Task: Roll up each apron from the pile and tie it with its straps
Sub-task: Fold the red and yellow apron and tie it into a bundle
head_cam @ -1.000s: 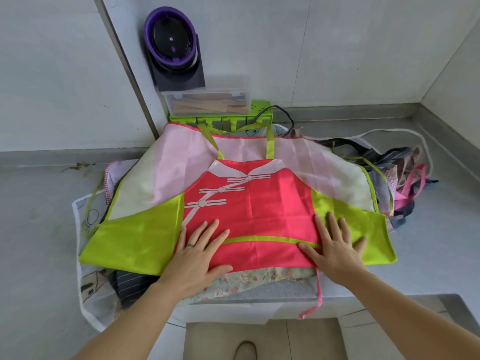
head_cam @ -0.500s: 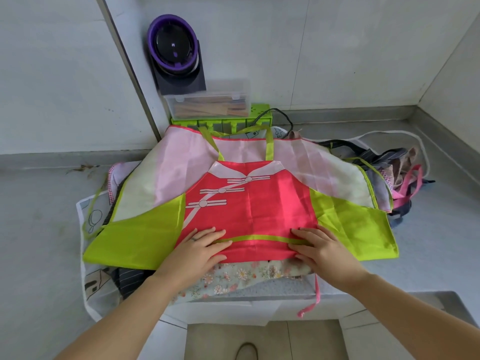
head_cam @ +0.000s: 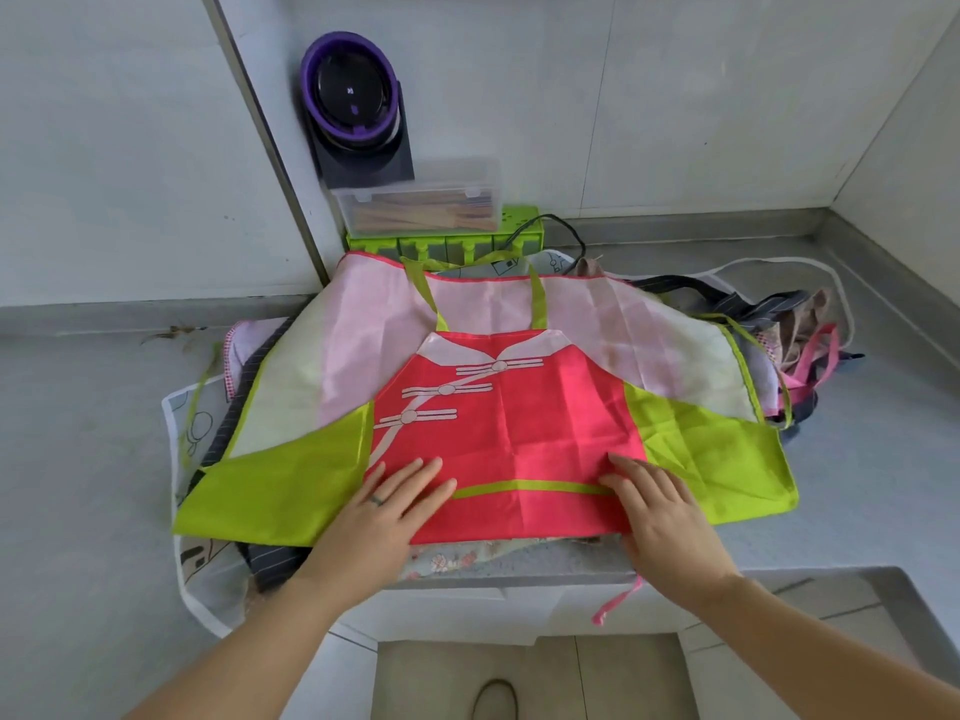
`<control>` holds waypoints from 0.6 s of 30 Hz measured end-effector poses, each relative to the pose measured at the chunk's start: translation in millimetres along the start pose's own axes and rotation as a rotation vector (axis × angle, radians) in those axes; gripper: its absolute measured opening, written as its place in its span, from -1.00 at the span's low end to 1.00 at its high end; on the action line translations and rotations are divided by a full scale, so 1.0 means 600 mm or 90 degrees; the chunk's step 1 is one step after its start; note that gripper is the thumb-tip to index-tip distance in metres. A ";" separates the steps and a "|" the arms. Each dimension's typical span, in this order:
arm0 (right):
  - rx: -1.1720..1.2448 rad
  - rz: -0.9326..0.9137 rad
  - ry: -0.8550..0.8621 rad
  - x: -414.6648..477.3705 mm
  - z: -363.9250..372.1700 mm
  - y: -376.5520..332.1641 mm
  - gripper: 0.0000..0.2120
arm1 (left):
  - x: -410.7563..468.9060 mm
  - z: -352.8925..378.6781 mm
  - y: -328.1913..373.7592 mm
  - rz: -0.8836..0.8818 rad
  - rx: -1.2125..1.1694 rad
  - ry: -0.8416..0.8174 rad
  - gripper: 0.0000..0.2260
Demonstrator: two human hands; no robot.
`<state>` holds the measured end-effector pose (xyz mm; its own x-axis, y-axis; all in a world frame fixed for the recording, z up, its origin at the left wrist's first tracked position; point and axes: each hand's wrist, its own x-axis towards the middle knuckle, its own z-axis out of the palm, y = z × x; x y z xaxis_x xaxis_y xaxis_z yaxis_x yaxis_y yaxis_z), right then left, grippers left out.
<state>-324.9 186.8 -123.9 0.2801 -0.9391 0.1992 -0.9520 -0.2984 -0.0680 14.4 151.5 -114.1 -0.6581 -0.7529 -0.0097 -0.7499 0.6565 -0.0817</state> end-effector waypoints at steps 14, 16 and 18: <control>-0.029 0.077 0.049 0.105 -0.155 0.033 -0.37 | 0.020 -0.155 -0.041 -0.311 -0.077 0.118 -0.35; -0.062 0.025 0.052 0.085 -0.141 0.041 -0.46 | 0.003 -0.148 -0.038 -0.269 -0.045 0.042 -0.37; -0.085 -0.012 -0.083 0.055 -0.117 0.049 -0.63 | -0.016 -0.120 -0.030 -0.257 -0.119 -0.146 -0.45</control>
<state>-352.3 159.3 -50.6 0.3039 -0.9501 0.0700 -0.9517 -0.2996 0.0667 29.4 150.2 -40.5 -0.2969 -0.9257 -0.2344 -0.9548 0.2921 0.0559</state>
